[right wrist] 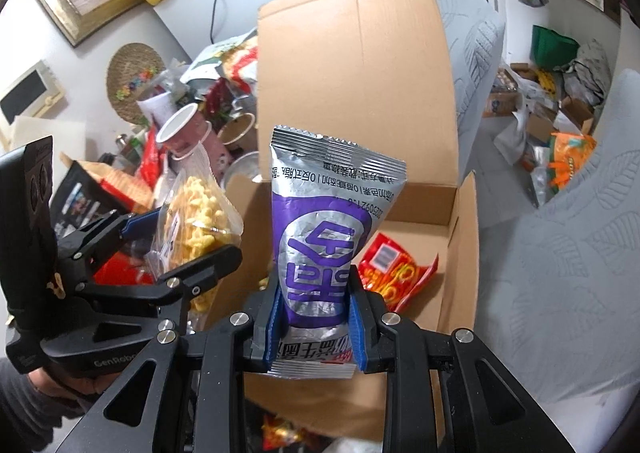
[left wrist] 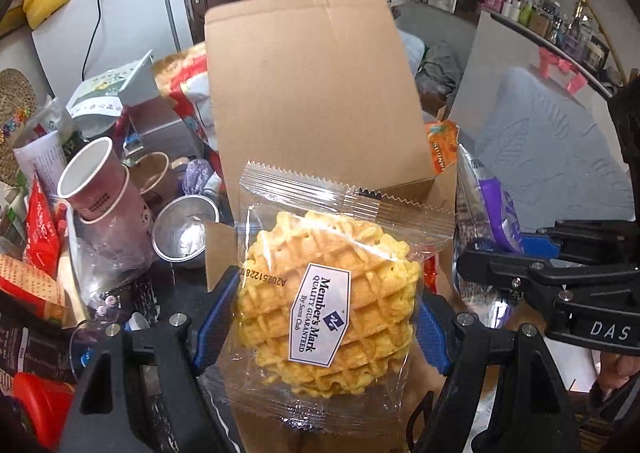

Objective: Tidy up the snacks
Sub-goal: 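Carry the waffle pack and purple-white bag toward the cardboard box, then lower both snacks into the box and open both tools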

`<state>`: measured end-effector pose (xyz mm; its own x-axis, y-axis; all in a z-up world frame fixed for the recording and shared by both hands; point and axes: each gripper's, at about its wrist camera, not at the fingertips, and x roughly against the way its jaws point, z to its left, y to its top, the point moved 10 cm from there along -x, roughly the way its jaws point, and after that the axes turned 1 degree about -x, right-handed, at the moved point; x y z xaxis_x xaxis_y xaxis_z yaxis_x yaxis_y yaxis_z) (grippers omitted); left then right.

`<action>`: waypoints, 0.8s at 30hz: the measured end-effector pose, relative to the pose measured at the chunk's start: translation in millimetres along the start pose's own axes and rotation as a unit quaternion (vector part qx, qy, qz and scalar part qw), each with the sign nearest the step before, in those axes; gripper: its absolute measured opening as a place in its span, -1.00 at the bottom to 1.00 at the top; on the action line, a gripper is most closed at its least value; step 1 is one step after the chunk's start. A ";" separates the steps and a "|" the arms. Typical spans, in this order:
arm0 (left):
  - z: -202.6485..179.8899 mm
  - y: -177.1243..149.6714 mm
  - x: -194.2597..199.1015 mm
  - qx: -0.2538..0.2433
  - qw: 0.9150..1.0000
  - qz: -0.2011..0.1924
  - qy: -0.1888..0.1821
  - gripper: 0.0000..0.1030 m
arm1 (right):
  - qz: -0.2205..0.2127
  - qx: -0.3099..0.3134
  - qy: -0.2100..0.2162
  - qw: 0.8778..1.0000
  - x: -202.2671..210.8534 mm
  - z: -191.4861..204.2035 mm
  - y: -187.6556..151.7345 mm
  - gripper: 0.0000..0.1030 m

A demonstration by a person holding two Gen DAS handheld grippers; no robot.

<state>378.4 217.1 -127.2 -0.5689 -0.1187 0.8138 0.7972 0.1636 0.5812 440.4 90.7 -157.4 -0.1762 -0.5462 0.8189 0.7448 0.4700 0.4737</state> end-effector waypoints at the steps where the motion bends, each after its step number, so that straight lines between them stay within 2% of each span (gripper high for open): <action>1: 0.6 -1.3 -5.8 -0.001 1.000 0.005 0.002 0.52 | 0.003 0.001 -0.003 1.000 -5.1 -2.6 1.0 -0.46; 8: 2.7 -11.7 -36.5 -0.001 0.999 0.034 0.011 0.52 | 0.029 0.002 -0.017 0.999 -40.8 -16.3 -2.3 -0.46; 16: 10.3 -26.1 -61.8 -0.015 0.996 0.070 0.055 0.53 | 0.056 -0.003 -0.031 0.998 -64.7 -26.1 -13.3 -0.46; 20: 3.4 -27.6 -64.1 -0.033 0.995 0.076 0.055 0.54 | 0.062 -0.011 -0.036 0.997 -68.7 -30.9 -16.5 -0.40; 24: 4.8 -27.8 -65.9 -0.030 0.994 0.091 0.053 0.54 | 0.059 -0.010 -0.049 0.997 -64.8 -32.7 -15.9 -0.25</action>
<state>392.7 225.1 -197.0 -0.3931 -0.1952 0.8985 0.8970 0.1336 0.4214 461.1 96.0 -228.5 -0.1484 -0.4169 0.8967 0.7770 0.5118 0.3665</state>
